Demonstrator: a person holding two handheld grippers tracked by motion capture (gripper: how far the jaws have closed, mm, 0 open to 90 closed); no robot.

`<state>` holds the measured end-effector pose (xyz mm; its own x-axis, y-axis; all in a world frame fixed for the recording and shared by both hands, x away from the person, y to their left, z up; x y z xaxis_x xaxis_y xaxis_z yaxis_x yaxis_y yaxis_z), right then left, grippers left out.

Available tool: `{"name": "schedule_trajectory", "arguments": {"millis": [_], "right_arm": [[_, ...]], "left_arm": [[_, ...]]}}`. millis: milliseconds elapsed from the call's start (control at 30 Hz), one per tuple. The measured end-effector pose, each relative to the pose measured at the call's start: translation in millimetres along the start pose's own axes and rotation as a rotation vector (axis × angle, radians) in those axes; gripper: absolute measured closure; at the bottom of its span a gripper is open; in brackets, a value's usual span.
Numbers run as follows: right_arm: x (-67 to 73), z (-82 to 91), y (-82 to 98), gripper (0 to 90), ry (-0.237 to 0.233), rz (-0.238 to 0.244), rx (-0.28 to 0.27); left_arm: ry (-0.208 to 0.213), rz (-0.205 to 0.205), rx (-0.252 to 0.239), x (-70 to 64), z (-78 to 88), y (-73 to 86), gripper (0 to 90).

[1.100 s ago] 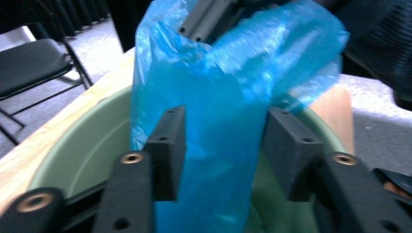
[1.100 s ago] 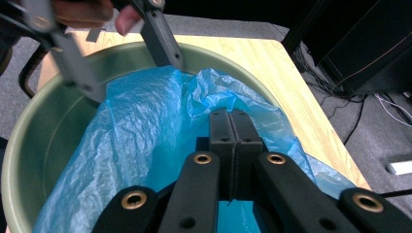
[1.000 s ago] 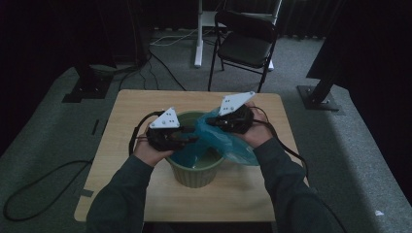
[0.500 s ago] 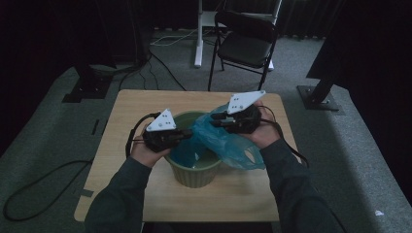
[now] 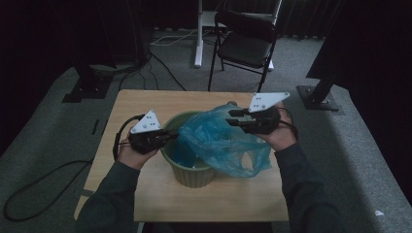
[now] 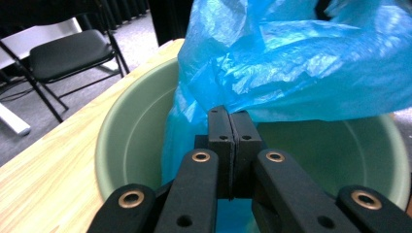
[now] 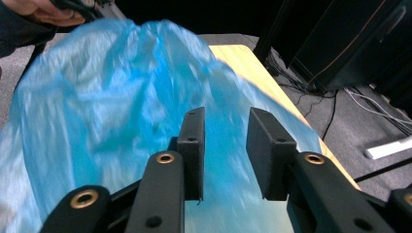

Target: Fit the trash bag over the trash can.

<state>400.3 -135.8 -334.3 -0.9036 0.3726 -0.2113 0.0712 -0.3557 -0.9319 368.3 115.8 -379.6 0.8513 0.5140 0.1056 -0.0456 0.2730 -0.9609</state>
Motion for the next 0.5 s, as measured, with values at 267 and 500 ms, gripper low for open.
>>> {"name": "schedule_trajectory", "arguments": {"millis": [267,500], "right_arm": [[1.2,10.0,16.0,62.0,0.016,-0.030,0.010],[-0.1,8.7,29.4,58.0,0.018,-0.058,0.036]], "left_arm": [[-0.033,0.018,-0.011,7.8,6.5,7.3,89.3],[-0.073,0.036,-0.016,17.4,12.4,13.2,89.4]]}}
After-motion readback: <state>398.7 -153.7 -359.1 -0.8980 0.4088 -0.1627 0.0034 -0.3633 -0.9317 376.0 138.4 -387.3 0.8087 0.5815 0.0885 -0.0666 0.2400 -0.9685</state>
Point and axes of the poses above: each handheld gripper's, and its own axes: z roughly backward along the jaws, y roughly out of its underside, x roughly to its left, the point moved 7 cm from there along -z, roughly forward along the jaws, and after that the axes turned 14 degrees about -x, right-handed, at the moved point
